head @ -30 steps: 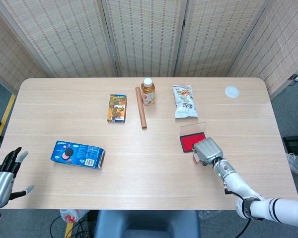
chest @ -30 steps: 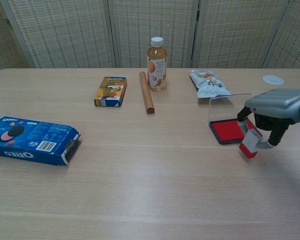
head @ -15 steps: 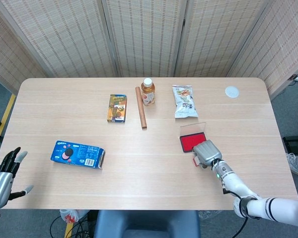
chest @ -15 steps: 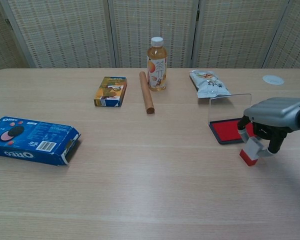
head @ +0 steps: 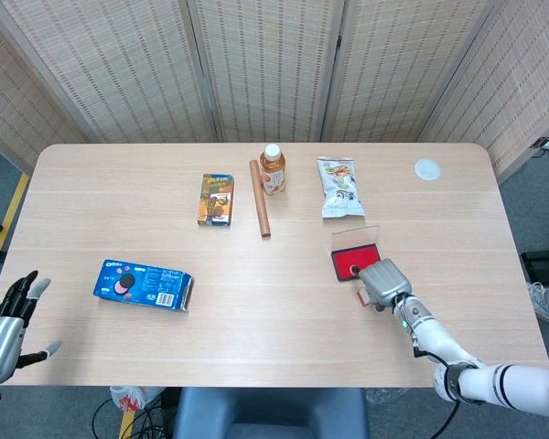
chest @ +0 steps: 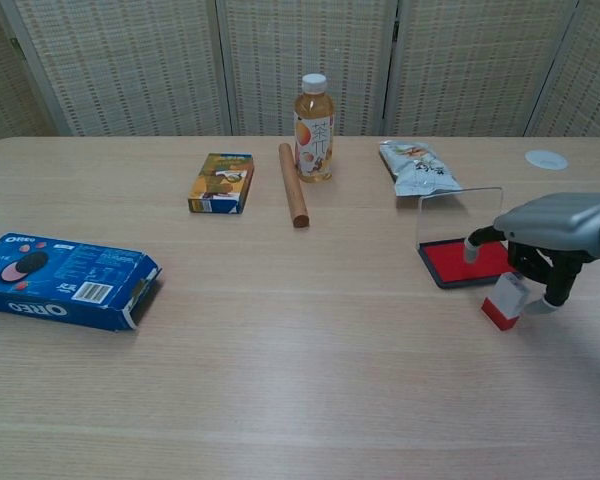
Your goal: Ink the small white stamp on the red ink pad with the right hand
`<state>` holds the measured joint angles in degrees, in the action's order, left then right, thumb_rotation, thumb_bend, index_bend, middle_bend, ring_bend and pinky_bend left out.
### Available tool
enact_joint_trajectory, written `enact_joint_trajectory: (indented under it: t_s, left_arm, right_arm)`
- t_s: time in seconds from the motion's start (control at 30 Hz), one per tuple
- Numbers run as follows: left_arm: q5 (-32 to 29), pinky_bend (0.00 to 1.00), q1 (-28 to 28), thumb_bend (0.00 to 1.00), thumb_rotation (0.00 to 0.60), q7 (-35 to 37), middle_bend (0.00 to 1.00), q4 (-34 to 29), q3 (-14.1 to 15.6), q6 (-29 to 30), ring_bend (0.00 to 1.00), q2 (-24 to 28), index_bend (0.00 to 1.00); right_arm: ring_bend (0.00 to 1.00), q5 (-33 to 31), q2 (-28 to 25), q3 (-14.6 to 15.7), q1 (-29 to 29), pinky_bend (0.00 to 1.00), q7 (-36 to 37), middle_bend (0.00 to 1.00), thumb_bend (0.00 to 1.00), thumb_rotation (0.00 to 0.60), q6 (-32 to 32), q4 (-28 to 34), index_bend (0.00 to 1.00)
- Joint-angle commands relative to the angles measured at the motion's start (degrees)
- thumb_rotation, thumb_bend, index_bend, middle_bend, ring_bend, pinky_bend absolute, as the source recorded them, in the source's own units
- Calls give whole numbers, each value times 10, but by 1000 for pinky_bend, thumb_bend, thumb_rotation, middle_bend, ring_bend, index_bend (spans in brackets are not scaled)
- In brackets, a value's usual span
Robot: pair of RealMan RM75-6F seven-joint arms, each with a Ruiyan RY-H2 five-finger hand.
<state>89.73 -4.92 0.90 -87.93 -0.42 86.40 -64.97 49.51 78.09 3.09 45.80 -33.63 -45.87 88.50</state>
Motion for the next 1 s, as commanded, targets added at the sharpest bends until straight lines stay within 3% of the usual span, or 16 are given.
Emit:
enact_joint_trajectory:
  t_s: [0.03, 0.13, 0.27, 0.4, 0.5, 0.7, 0.83, 1.0]
  left_arm:
    - [0, 351, 0, 106, 600, 1, 0, 0, 0, 0, 0, 0, 56]
    - [0, 351, 0, 106, 600, 2, 0, -1, 0, 1, 0, 1, 56]
    - [2, 351, 1, 106, 600, 5, 0, -1, 1, 3, 0, 2, 56]
    - [4, 351, 3, 106, 600, 10, 0, -2, 0, 8, 0, 4, 56]
    - [7, 351, 4, 105, 600, 12, 0, -3, 1, 12, 0, 5, 56]
    - [18, 351, 4, 106, 600, 9, 0, -3, 4, 17, 0, 4, 56]
    - [23, 351, 4, 106, 600, 6, 0, -3, 6, 18, 0, 3, 56]
    - [25, 351, 4, 106, 600, 1, 0, 0, 6, 18, 0, 1, 56]
  right_arm:
    - [586, -5, -6, 2, 0, 610, -5, 725, 189, 600, -3, 8, 84]
    - [566, -10, -18, 4, 1, 591, -8, 701, 172, 600, -6, 25, 17]
    - [534, 10, -50, 5, -8, 569, 9, 655, 161, 600, -17, 68, 0]
    - [442, 83, -102, 13, -46, 505, 49, 489, 148, 600, -70, 128, 0]
    - [331, 173, -124, 31, -97, 409, 81, 324, 141, 600, -148, 140, 0]
    - [139, 318, -105, 72, -207, 197, 120, 100, 134, 600, -312, 55, 0]
    - [93, 348, -88, 76, -260, 148, 154, 59, 134, 600, -375, -7, 0]
    - [63, 356, -78, 63, -305, 119, 174, 34, 140, 600, -425, -35, 0]
